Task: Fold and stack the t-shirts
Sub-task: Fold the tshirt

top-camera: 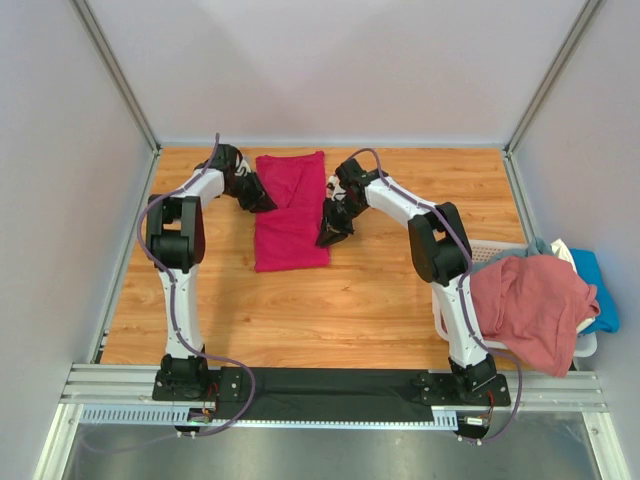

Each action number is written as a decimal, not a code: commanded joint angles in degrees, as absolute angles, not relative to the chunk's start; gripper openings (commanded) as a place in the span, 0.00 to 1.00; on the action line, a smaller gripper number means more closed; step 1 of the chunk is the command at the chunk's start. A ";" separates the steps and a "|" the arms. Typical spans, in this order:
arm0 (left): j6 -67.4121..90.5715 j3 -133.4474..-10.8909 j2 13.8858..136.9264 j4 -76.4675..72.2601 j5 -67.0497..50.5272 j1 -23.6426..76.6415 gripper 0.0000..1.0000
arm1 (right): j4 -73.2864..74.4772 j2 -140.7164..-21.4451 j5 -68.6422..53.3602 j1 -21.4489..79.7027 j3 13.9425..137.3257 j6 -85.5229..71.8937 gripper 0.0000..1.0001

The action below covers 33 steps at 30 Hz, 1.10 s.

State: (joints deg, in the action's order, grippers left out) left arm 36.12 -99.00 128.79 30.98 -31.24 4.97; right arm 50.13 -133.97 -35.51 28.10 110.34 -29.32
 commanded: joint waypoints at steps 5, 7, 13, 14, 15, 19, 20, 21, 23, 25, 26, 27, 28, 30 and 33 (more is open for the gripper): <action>29.98 -107.03 130.60 36.81 -28.92 4.83 0.32 | 48.52 -133.60 -34.72 27.25 105.12 -27.51 0.23; 28.31 -109.07 130.61 39.28 -27.78 4.57 0.33 | 48.60 -133.16 -33.93 27.33 104.06 -26.98 0.23; 24.62 -115.66 127.01 44.47 -24.96 4.39 0.36 | 48.43 -130.35 -32.44 27.25 99.06 -25.49 0.24; 24.17 -115.40 125.87 44.91 -24.44 4.39 0.37 | 48.25 -129.73 -31.74 27.16 97.23 -25.31 0.24; 23.65 -115.05 124.73 46.13 -22.95 4.39 0.39 | 47.99 -128.42 -31.47 27.25 96.34 -25.14 0.24; 21.10 -105.95 114.46 47.29 -19.17 4.39 0.44 | 47.47 -123.50 -29.89 27.25 92.56 -24.52 0.38; 20.92 -103.12 112.17 46.24 -19.07 4.39 0.45 | 46.33 -122.09 -29.36 27.25 91.42 -24.78 0.46; 21.00 -100.14 107.62 45.62 -19.25 4.31 0.47 | 46.06 -119.73 -29.18 27.25 89.75 -24.96 0.50; 22.14 -90.68 103.29 43.78 -22.21 4.39 0.48 | 44.92 -117.52 -29.53 27.25 87.99 -25.75 0.55; 23.63 -80.40 97.23 42.46 -24.42 4.57 0.48 | 43.60 -114.36 -30.14 27.25 84.56 -26.71 0.57; 25.82 -76.59 95.03 40.45 -26.26 4.83 0.48 | 41.85 -111.82 -30.49 27.25 83.25 -28.02 0.58; 27.58 -72.64 90.57 39.04 -26.98 5.01 0.48 | 40.88 -110.58 -30.50 27.33 81.41 -29.17 0.59; 29.34 -64.77 88.09 37.20 -27.50 5.36 0.48 | 39.74 -109.17 -30.50 27.25 78.08 -30.31 0.59; 37.06 -56.82 81.61 30.61 -29.17 6.41 0.48 | 33.95 -104.87 -30.59 27.25 73.67 -36.71 0.62; 50.91 -41.70 74.65 17.17 -31.37 7.29 0.49 | 17.37 -98.73 -31.55 27.68 61.91 -51.17 0.65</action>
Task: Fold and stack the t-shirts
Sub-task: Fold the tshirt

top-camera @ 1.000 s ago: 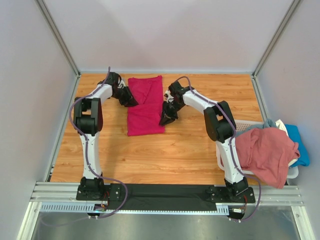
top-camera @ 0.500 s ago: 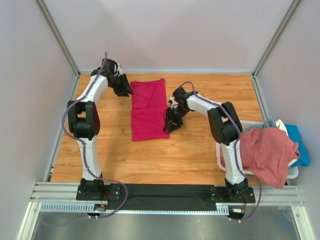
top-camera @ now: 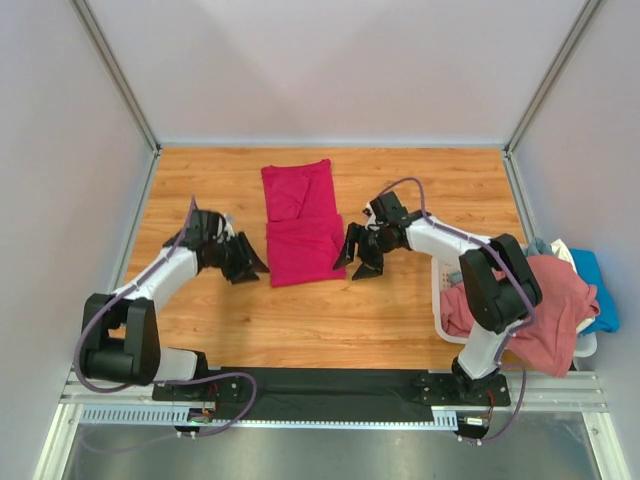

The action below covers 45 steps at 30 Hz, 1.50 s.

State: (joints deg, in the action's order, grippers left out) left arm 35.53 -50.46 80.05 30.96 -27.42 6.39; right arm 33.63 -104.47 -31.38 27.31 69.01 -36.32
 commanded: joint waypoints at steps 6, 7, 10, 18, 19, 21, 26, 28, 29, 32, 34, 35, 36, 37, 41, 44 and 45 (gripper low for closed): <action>65.20 -29.27 70.84 4.05 -27.95 9.75 0.54 | 3.43 -95.10 -26.64 29.44 50.45 -64.33 0.68; 67.04 -28.48 71.10 3.87 -27.60 9.84 0.55 | 2.73 -95.18 -26.11 29.70 49.93 -66.51 0.67; 71.62 -25.42 71.10 0.80 -26.02 10.02 0.56 | -2.52 -95.62 -23.30 29.97 46.42 -71.44 0.65; 84.81 -20.83 73.03 -3.25 -22.41 10.81 0.57 | -9.93 -96.68 -18.11 30.50 42.10 -83.32 0.54; 85.08 -20.74 73.21 -3.16 -22.15 10.90 0.57 | -9.50 -96.42 -17.50 30.41 41.66 -83.58 0.52; 86.04 -20.83 73.56 -2.46 -21.54 10.99 0.57 | -7.48 -95.98 -16.00 30.41 41.75 -83.41 0.52; 87.01 -20.92 75.84 -3.77 -20.56 10.99 0.59 | -4.93 -98.52 -17.14 30.41 43.33 -82.27 0.53; 87.10 -21.27 78.13 -4.30 -21.27 10.99 0.59 | -4.57 -98.53 -16.88 30.50 43.07 -82.44 0.53; 87.45 -21.27 79.35 -4.74 -21.44 10.99 0.59 | -3.87 -98.61 -16.44 30.41 43.24 -82.53 0.53; 88.15 -20.92 79.98 -5.62 -21.10 10.99 0.59 | -2.73 -98.96 -16.18 30.58 43.68 -81.83 0.52; 88.15 -20.92 80.16 -5.54 -20.74 10.99 0.58 | -2.63 -99.57 -16.26 30.59 43.95 -82.00 0.52; 88.15 -20.92 80.50 -5.36 -20.57 10.99 0.57 | -2.72 -99.93 -16.17 30.50 44.03 -82.00 0.52; 88.15 -21.00 80.59 -5.45 -20.65 10.99 0.57 | -2.72 -100.28 -16.35 30.50 44.38 -82.09 0.52; 88.15 -21.01 80.77 -5.54 -20.57 10.99 0.56 | -2.72 -100.54 -16.26 30.59 44.47 -82.26 0.52; 88.15 -21.01 82.44 -6.24 -20.83 10.99 0.51 | -2.11 -101.08 -15.74 30.59 44.65 -82.61 0.51; 88.15 -21.01 83.49 -7.20 -20.83 10.99 0.44 | -1.50 -100.99 -15.03 30.67 44.30 -82.71 0.47; 88.15 -21.01 83.84 -7.64 -20.92 10.99 0.42 | -1.32 -100.99 -14.86 30.67 44.30 -82.71 0.46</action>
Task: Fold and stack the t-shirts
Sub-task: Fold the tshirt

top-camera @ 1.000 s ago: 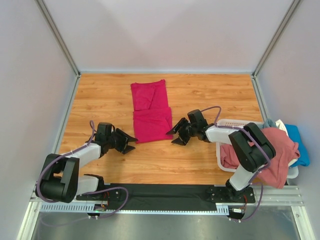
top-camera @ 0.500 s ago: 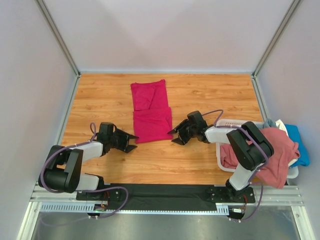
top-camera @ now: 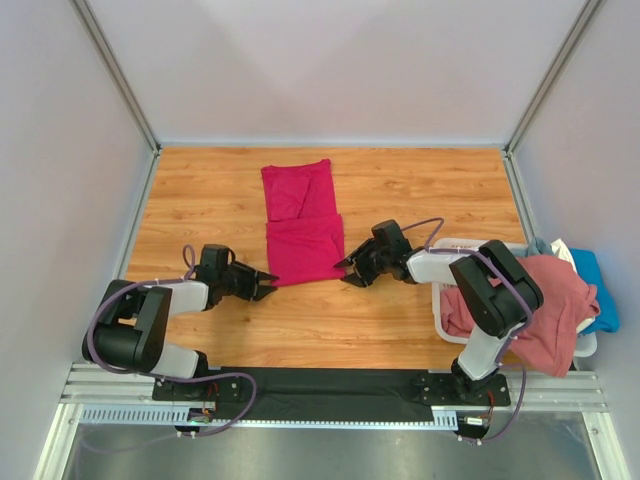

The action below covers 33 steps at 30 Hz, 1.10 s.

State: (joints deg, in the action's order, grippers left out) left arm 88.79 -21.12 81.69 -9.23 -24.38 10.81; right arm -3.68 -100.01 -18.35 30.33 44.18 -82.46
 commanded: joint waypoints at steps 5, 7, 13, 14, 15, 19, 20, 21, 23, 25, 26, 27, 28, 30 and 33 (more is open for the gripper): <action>87.81 -21.62 85.87 -9.93 -21.01 10.99 0.20 | -1.84 -102.56 -15.64 30.67 45.00 -82.27 0.23; 85.80 -23.02 86.39 -9.15 -21.70 10.99 0.00 | -1.58 -102.92 -16.52 30.59 45.44 -81.31 0.10; 78.24 -27.42 84.12 -0.64 -22.41 10.90 0.00 | 5.17 -101.08 -19.41 30.67 48.43 -70.61 0.00; 75.26 -27.77 82.02 1.30 -22.41 10.90 0.00 | 6.23 -100.47 -19.95 30.67 48.69 -68.58 0.00; 73.93 -28.21 80.78 3.23 -22.24 10.90 0.00 | 7.46 -100.02 -20.30 30.76 49.47 -66.81 0.00; 67.95 -26.99 73.05 13.85 -22.32 10.99 0.00 | 13.51 -96.78 -23.37 31.99 50.27 -58.46 0.00; 66.98 -26.55 69.56 15.54 -22.50 10.99 0.00 | 14.67 -96.16 -23.64 33.04 50.27 -56.45 0.00; 65.23 -25.93 67.61 19.65 -22.59 10.99 0.00 | 15.63 -95.54 -23.73 33.57 50.01 -55.82 0.00; 64.08 -24.88 61.39 22.93 -22.32 10.99 0.00 | 16.61 -92.74 -22.59 35.67 48.17 -55.90 0.00; 63.55 -23.12 56.63 28.18 -22.06 10.99 0.00 | 16.79 -89.49 -21.36 37.34 46.94 -56.42 0.00; 63.28 -22.59 52.86 30.04 -22.15 10.99 0.00 | 17.22 -88.43 -20.84 39.27 45.98 -56.69 0.00; 62.50 -22.50 52.13 31.80 -22.67 10.99 0.00 | 17.92 -87.46 -20.22 40.24 45.71 -56.86 0.00; 61.62 -22.33 51.42 34.95 -23.81 10.99 0.00 | 19.58 -85.36 -18.82 41.38 45.53 -56.87 0.00; 60.83 -22.59 47.48 39.61 -24.08 11.07 0.00 | 21.61 -82.02 -16.98 44.64 44.65 -57.39 0.00; 59.86 -25.65 42.20 47.77 -21.55 11.16 0.00 | 22.59 -77.80 -16.00 48.59 42.37 -58.88 0.00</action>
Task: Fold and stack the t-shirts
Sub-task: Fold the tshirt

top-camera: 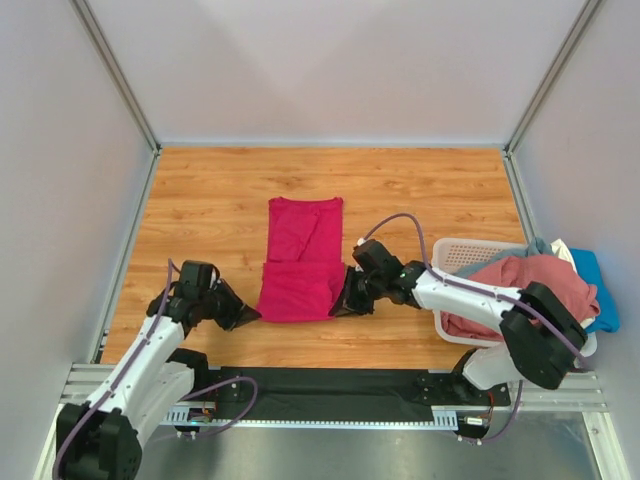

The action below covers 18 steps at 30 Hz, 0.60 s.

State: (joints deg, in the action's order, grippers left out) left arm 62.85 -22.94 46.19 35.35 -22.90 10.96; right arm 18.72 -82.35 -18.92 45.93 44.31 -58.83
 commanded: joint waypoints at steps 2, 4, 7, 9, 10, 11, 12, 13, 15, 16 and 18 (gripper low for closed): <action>60.11 -28.20 36.15 51.05 -20.05 11.16 0.00 | 23.46 -75.95 -15.47 51.14 40.62 -61.08 0.00; 61.08 -29.61 30.01 54.75 -17.59 11.16 0.00 | 23.99 -72.96 -15.12 52.46 39.47 -63.09 0.00; 60.30 -32.16 28.56 57.91 -17.31 11.16 0.00 | 26.27 -69.18 -15.03 52.73 38.85 -64.24 0.00; 57.75 -34.36 30.40 58.18 -18.19 11.16 0.00 | 29.07 -67.16 -13.81 52.56 40.77 -63.64 0.00; 57.05 -35.15 32.41 57.84 -18.19 11.16 0.00 | 30.40 -66.97 -13.28 52.56 41.83 -62.94 0.00; 55.47 -37.24 33.48 57.14 -17.76 11.16 0.00 | 31.80 -66.89 -13.01 51.51 43.32 -61.28 0.00; 54.59 -38.66 34.79 56.78 -15.93 11.16 0.00 | 33.03 -67.32 -13.01 50.55 44.55 -60.56 0.00; 53.62 -40.24 37.59 56.26 -15.21 11.16 0.00 | 34.87 -67.67 -13.53 49.49 47.00 -59.69 0.00; 51.34 -44.72 41.20 53.81 -13.89 11.16 0.00 | 36.73 -69.16 -13.88 46.33 49.38 -57.05 0.00; 50.37 -46.13 45.40 52.75 -14.06 11.16 0.00 | 37.09 -69.87 -14.58 44.14 51.83 -55.91 0.00; 47.92 -50.70 50.42 50.81 -15.20 11.16 0.00 | 38.14 -73.19 -17.29 41.67 54.30 -53.19 0.00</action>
State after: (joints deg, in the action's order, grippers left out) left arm 54.52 -45.08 45.04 55.05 -19.16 11.62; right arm 30.50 -70.13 -16.49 45.25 50.35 -59.53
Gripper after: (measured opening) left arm 0.007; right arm 0.026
